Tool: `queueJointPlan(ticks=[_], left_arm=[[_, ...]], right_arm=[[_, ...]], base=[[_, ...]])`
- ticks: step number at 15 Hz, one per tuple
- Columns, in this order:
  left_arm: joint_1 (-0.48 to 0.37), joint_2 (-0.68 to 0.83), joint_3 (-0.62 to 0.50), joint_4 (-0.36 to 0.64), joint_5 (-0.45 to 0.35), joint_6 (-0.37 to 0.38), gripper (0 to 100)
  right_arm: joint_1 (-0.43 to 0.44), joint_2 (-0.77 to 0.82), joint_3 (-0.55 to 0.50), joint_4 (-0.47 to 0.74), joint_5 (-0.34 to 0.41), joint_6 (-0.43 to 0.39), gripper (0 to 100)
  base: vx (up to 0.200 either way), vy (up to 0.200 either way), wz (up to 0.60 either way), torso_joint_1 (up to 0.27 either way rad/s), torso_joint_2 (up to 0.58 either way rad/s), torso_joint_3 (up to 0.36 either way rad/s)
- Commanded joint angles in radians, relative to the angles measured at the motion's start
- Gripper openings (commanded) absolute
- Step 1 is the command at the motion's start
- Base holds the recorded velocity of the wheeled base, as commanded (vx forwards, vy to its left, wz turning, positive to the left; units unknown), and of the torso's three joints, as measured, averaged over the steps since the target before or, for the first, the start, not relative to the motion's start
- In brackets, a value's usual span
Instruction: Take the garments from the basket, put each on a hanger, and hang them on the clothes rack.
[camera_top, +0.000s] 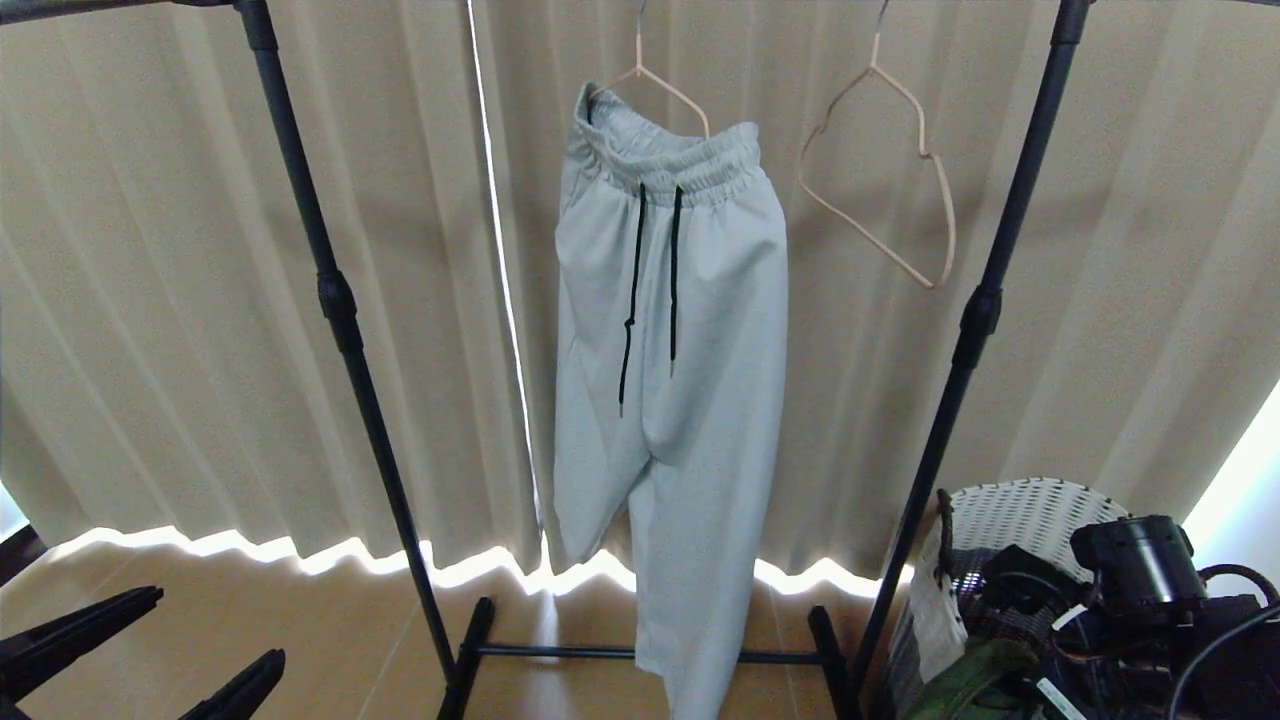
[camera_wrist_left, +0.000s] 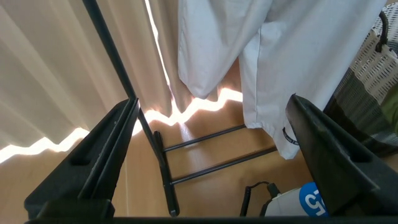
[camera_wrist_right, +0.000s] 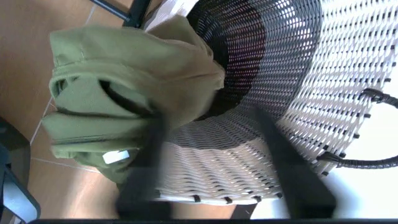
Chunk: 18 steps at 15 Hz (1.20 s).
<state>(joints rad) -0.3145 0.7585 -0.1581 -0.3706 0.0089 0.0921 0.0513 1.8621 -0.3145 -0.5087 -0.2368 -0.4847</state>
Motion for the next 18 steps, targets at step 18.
queueJointPlan(ticks=[18], left_arm=[[0.032,0.128,-0.040,-0.004,0.008,0.014,100]], right_arm=[[0.104,-0.397,-0.150,-0.106,0.011,-0.055,0]], base=[[-0.011,0.000,0.00,0.000,0.00,0.000]])
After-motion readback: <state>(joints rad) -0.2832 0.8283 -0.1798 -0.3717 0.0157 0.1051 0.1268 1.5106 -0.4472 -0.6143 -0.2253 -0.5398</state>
